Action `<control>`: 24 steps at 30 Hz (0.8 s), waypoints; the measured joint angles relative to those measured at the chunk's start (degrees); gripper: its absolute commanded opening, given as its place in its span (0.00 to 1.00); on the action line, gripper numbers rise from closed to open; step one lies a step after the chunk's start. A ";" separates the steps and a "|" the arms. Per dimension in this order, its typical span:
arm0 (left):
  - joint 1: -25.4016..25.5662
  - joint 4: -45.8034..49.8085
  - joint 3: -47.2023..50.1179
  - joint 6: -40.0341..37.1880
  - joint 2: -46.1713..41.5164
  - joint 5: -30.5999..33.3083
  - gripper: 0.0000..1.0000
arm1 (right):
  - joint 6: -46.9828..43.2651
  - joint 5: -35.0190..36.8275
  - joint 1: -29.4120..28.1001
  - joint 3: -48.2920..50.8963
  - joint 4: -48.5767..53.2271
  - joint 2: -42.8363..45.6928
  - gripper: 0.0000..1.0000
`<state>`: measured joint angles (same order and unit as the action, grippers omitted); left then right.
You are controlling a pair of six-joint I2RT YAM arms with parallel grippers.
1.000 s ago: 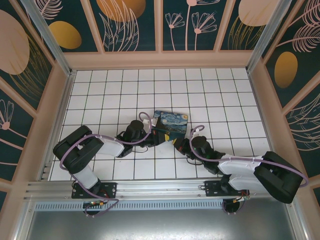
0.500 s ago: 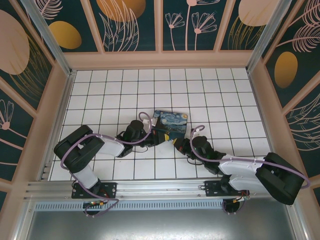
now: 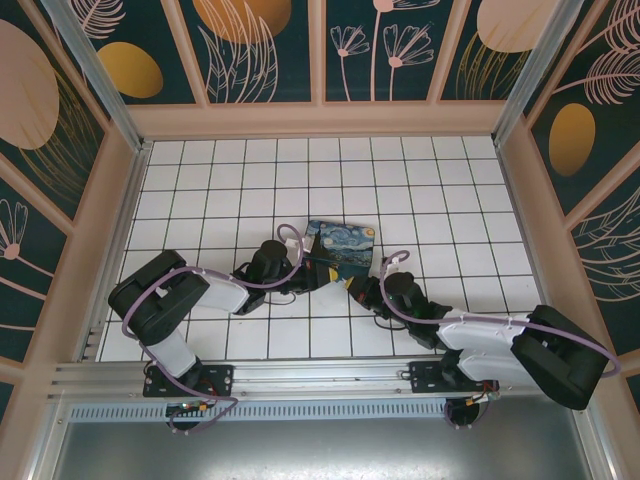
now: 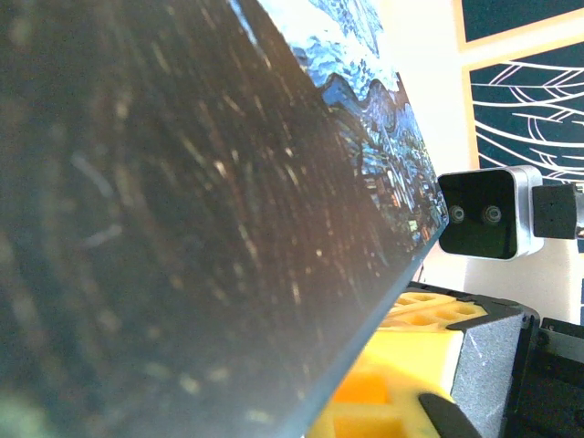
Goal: Unlock a padlock with a key
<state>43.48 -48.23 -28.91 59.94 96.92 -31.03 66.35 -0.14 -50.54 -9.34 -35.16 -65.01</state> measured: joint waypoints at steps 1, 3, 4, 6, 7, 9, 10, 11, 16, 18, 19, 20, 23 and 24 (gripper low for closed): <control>0.00 0.00 0.00 0.17 0.00 0.00 0.00 | 0.00 -0.02 0.00 0.00 -0.11 -0.17 0.00; 0.00 -0.02 0.00 0.44 0.00 -0.02 0.00 | 0.00 -0.02 -0.02 0.00 -0.55 -0.72 0.00; 0.00 -0.02 0.00 0.61 0.00 -0.02 0.00 | 0.00 -0.04 -0.02 0.00 -0.68 -0.94 0.00; 0.00 -0.02 0.00 0.83 0.00 -0.04 0.00 | 0.00 -0.17 -0.02 -0.02 -1.05 -1.33 0.00; 0.00 -0.02 0.00 0.90 0.00 -0.04 0.00 | 0.00 -0.22 -0.02 -0.02 -1.11 -1.49 0.00; 0.00 -0.02 0.00 1.07 0.00 -0.04 0.00 | 0.00 -0.39 -0.02 -0.07 -1.25 -1.64 0.00; 0.00 -0.04 0.00 1.20 0.00 -0.04 0.00 | 0.00 -0.39 -0.02 -0.07 -1.36 -1.70 0.00; 0.00 -0.09 0.00 1.22 0.00 -0.04 0.00 | 0.00 -0.39 -0.02 -0.07 -1.40 -1.70 0.00; 0.00 -0.57 0.00 1.25 0.00 -0.02 0.00 | 0.00 -0.42 -0.02 -0.07 -1.49 -1.70 0.00; 0.00 -0.79 0.00 1.25 0.00 -0.04 0.00 | 0.00 -0.42 -0.02 -0.07 -1.49 -1.68 0.00; 0.00 -0.85 0.00 1.25 0.00 -0.04 0.00 | 0.00 -0.42 -0.02 -0.15 -1.44 -1.64 0.00; 0.00 -0.94 0.00 1.25 0.00 -0.02 0.00 | 0.00 -0.39 -0.02 -0.24 -1.33 -1.53 0.00; -0.02 -1.33 0.00 1.25 0.02 -0.02 0.00 | 0.00 -0.39 -0.02 -0.31 -0.76 -0.76 0.00; 0.00 -1.42 0.00 1.25 0.02 -0.02 0.00 | 0.00 -0.39 -0.02 -0.31 -0.59 -0.50 0.00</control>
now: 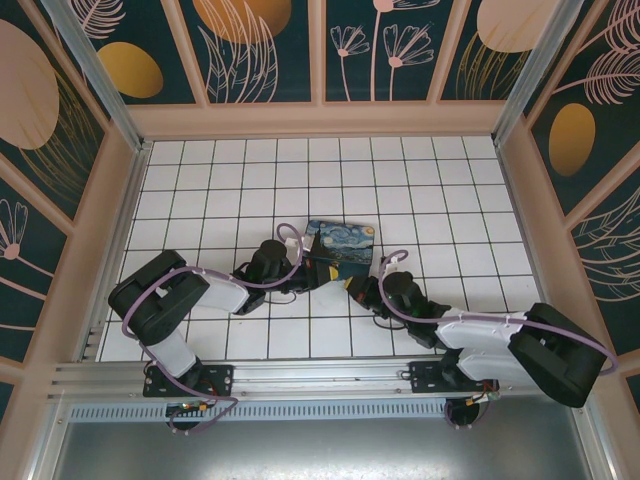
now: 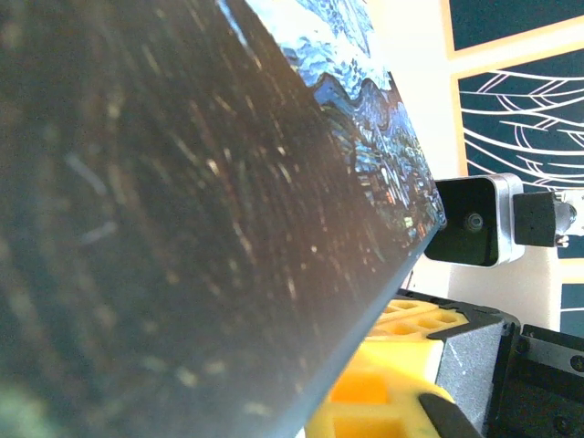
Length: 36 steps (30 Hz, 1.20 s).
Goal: Unlock a padlock with a key
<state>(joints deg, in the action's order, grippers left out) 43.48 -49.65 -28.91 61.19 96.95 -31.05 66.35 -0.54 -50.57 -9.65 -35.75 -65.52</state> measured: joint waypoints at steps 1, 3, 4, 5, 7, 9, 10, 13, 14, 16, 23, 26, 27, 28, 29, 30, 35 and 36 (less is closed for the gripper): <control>-0.02 -0.15 0.00 0.00 0.09 0.00 0.00 | 0.00 0.00 0.00 0.00 0.04 0.15 0.00; -0.04 -0.31 0.00 0.00 0.15 0.00 0.00 | -0.02 0.00 0.00 0.00 0.28 0.50 0.00; -0.07 -0.33 0.00 -0.02 0.20 0.00 0.00 | 0.00 0.00 0.00 0.00 0.39 0.61 0.00; -0.07 -0.31 0.00 0.00 0.22 0.00 0.00 | -0.02 0.02 0.00 0.00 0.48 0.72 0.00; -0.04 -0.35 0.00 0.00 0.35 -0.02 0.00 | -0.02 0.02 0.00 -0.13 0.79 0.94 0.00; -0.04 -0.35 0.00 0.00 0.37 -0.02 0.00 | -0.02 0.02 0.00 -0.33 1.33 1.09 0.00; -0.04 -0.35 0.00 0.00 0.37 -0.04 0.00 | -0.02 0.02 0.00 -0.37 1.46 1.14 0.00; -0.04 -0.37 0.00 0.00 0.37 -0.04 0.00 | -0.02 0.02 0.00 -0.39 1.70 1.29 0.00; -0.04 -0.39 0.00 0.00 0.37 -0.04 0.00 | -0.04 0.02 0.00 -0.39 1.70 1.29 0.00; -0.04 -0.39 0.00 0.02 0.37 -0.04 0.00 | -0.04 0.02 0.00 -0.39 1.68 1.29 0.00; -0.15 -1.27 0.00 2.14 0.35 -0.66 0.00 | -1.60 0.20 0.24 0.76 -1.20 1.33 0.00; -0.33 -2.23 0.00 3.98 0.35 -1.60 0.00 | -2.64 0.09 0.48 2.03 -3.48 1.99 0.00; -0.33 -2.82 0.04 4.68 0.35 -1.79 0.00 | -2.99 0.00 0.66 2.38 -4.04 2.38 0.00; -0.35 -3.65 0.17 5.49 0.35 -1.99 0.00 | -3.30 -0.09 0.90 2.82 -4.74 2.95 0.00; -0.37 -4.61 0.31 6.38 0.35 -2.29 0.00 | -3.52 -0.37 1.14 3.21 -5.25 3.58 0.00; -0.37 -5.27 0.42 7.06 0.35 -2.51 0.00 | -3.85 -0.68 1.44 3.50 -5.57 4.17 0.00; -0.42 -7.32 0.63 9.77 -0.33 -3.26 0.00 | -5.25 -2.58 3.28 4.72 -7.52 6.40 0.00; -0.42 -7.39 0.63 10.08 -0.57 -3.26 0.00 | -5.51 -2.75 3.56 4.94 -8.09 6.51 0.00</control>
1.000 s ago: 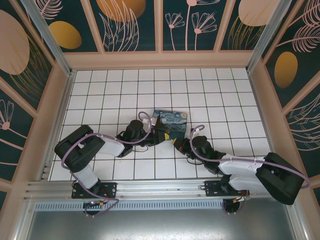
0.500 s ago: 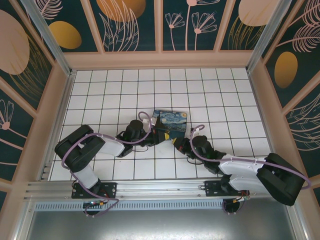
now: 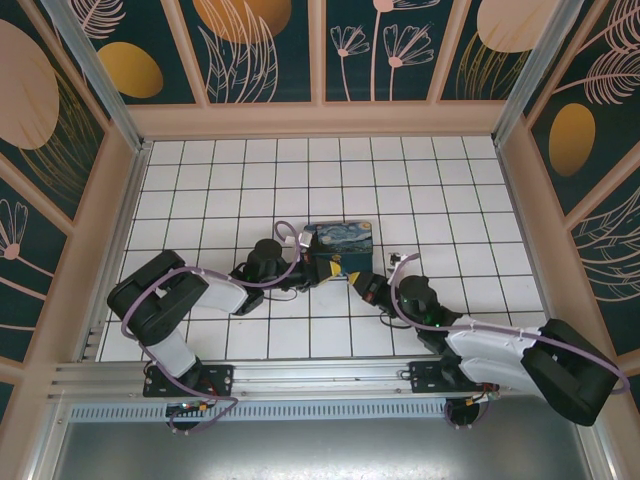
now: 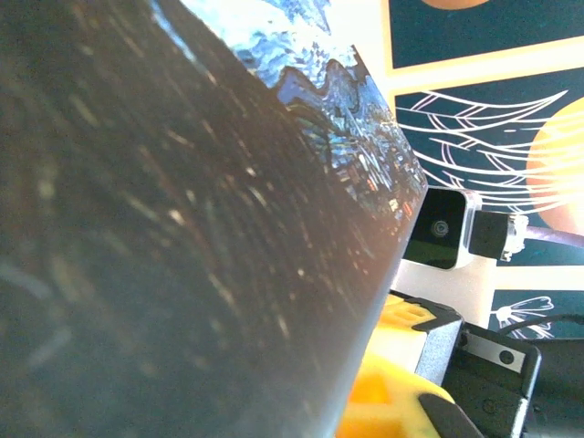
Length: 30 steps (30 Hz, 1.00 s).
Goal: Unlock a padlock with a key
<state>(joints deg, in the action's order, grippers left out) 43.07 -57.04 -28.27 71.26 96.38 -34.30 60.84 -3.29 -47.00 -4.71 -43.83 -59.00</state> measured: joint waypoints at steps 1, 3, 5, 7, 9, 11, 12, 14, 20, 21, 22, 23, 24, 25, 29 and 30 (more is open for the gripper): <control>0.00 -0.04 0.00 0.28 -0.24 0.00 0.00 | -0.17 -0.22 0.22 0.15 -0.57 0.07 0.00; 0.00 -0.04 0.02 0.66 -0.66 0.00 0.00 | -0.52 -0.52 0.44 0.39 -1.53 0.07 0.00; -0.07 -0.22 0.09 1.05 -0.83 0.02 0.00 | -0.57 -0.79 0.52 0.59 -2.49 -0.07 0.00; -0.07 -0.33 0.20 1.38 -0.90 0.00 0.00 | -0.55 -0.92 0.57 0.74 -3.41 -0.57 0.00; -0.20 -0.57 0.33 1.73 -0.90 0.02 0.00 | -0.52 -0.94 0.57 0.76 -4.55 -1.60 0.00; -0.33 -1.03 0.59 2.14 -0.90 0.04 0.00 | -0.52 -1.03 0.57 0.76 -5.88 -2.64 0.00; -0.35 -1.16 0.66 2.32 -0.90 0.07 0.00 | -0.50 -1.09 0.57 0.76 -6.45 -3.08 0.00; -0.46 -1.51 0.81 2.64 -0.90 0.13 0.00 | -0.50 -1.14 0.57 0.76 -7.65 -4.09 0.00; -0.76 -3.02 1.36 4.02 -0.85 0.44 0.00 | -0.50 -1.33 0.50 0.68 -10.88 -6.78 0.00; -0.81 -3.26 1.44 4.20 -0.79 0.52 0.00 | -0.50 -1.33 0.46 0.59 -11.21 -7.17 0.00; -0.87 -3.63 1.51 4.42 -0.59 0.57 0.00 | -0.50 -1.33 0.44 0.52 -11.39 -7.50 0.00; -0.87 -4.09 1.53 4.74 -0.26 0.63 0.00 | -0.50 -1.33 0.42 0.44 -11.47 -7.74 0.00; -0.87 -4.57 1.55 4.98 0.09 0.72 0.00 | -0.50 -1.31 0.42 0.35 -11.50 -7.98 0.00; -0.92 -5.14 1.66 5.31 0.46 0.74 0.00 | -0.50 -1.31 0.42 0.31 -11.65 -8.28 0.00; -0.98 -6.60 1.99 6.21 1.42 0.74 0.00 | -0.33 -1.33 0.44 0.24 -12.33 -9.68 0.00; -1.01 -6.67 1.99 6.29 1.46 0.79 0.00 | -0.31 -1.33 0.48 0.24 -12.72 -10.01 0.00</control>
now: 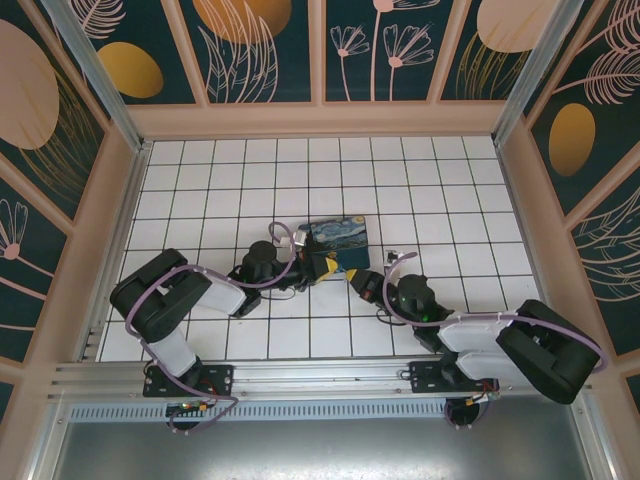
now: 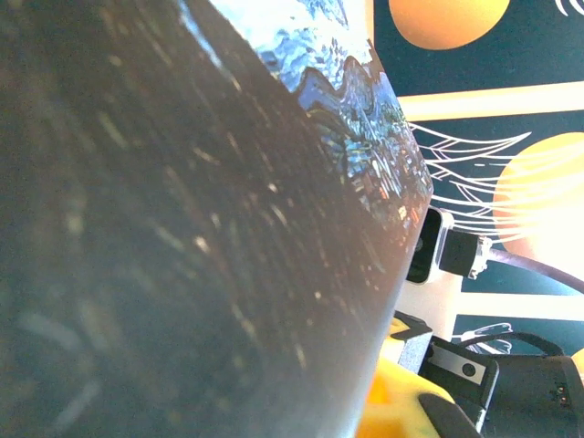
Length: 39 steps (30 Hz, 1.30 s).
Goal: Unlock a padlock with a key
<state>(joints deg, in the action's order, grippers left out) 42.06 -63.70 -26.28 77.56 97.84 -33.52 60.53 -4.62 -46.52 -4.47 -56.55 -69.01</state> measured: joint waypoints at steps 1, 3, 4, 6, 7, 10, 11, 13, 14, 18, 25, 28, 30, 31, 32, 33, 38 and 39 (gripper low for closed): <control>-0.04 -0.11 0.00 0.11 0.04 0.07 0.00 | 0.02 -0.02 0.20 -0.02 -0.48 -0.39 0.00; -0.09 -0.33 0.00 0.11 0.09 0.22 0.00 | 0.04 -0.70 0.83 -0.17 -1.27 -1.20 0.00; -0.09 -0.37 0.00 0.11 0.09 0.44 0.00 | 0.15 -1.16 1.22 -0.33 -1.57 -1.60 0.00; -0.20 -0.37 0.00 0.09 0.11 0.83 0.00 | 0.22 -2.01 1.92 -0.94 -1.62 -2.38 0.00; -0.26 -0.37 0.00 0.09 0.11 1.16 0.00 | 0.20 -2.56 2.27 -1.40 -1.64 -2.97 0.00; -0.90 -0.39 0.07 0.09 0.17 1.90 0.00 | 0.17 -4.15 3.04 -3.17 -1.75 -5.42 0.00; -1.18 -0.72 0.07 0.09 0.46 2.14 0.00 | 0.13 -4.72 3.37 -3.93 -1.86 -6.54 0.00; -1.60 -0.94 0.09 0.07 1.07 2.47 0.00 | -0.04 -5.92 3.98 -4.92 -2.03 -8.46 0.00; -1.68 -0.96 0.09 0.04 1.25 2.54 0.00 | -0.04 -6.54 4.33 -5.14 -2.38 -9.33 0.00; -1.68 -1.18 0.13 -0.15 1.33 2.73 0.00 | 0.48 -9.62 6.58 -5.14 -5.07 -11.23 0.00; -1.68 -1.25 0.15 -1.03 1.33 2.69 0.00 | 1.20 -15.58 9.38 -5.51 -7.48 -13.44 0.00; -2.16 -1.27 0.15 -1.22 1.33 3.26 0.00 | -0.92 -16.87 9.44 -7.93 -3.96 -13.55 0.00; -2.62 -1.33 0.15 -1.22 1.33 4.04 0.00 | -3.06 -17.46 9.20 -10.10 -0.59 -13.55 0.00; -2.75 -1.70 0.15 -1.20 1.33 4.17 0.00 | -3.93 -18.03 8.81 -11.13 1.01 -13.66 0.00; -2.75 -2.10 0.15 -1.22 1.33 4.42 0.00 | -4.48 -18.32 8.41 -11.74 1.81 -13.81 0.00; -2.75 -2.62 0.15 -1.20 1.33 4.24 0.00 | -4.87 -18.84 7.98 -12.26 2.54 -14.03 0.00; -2.47 -3.87 0.13 -0.72 1.33 2.62 0.00 | -4.28 -19.26 8.15 -11.23 0.57 -14.19 0.00; -2.27 -3.91 0.13 -0.72 1.33 2.36 0.00 | -3.93 -19.45 8.35 -10.49 -0.66 -14.19 0.00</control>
<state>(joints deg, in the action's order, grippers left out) 39.79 -67.61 -26.15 76.84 99.18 -31.16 56.60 -24.08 -38.17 -14.96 -57.21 -83.20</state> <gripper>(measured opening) 0.097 0.047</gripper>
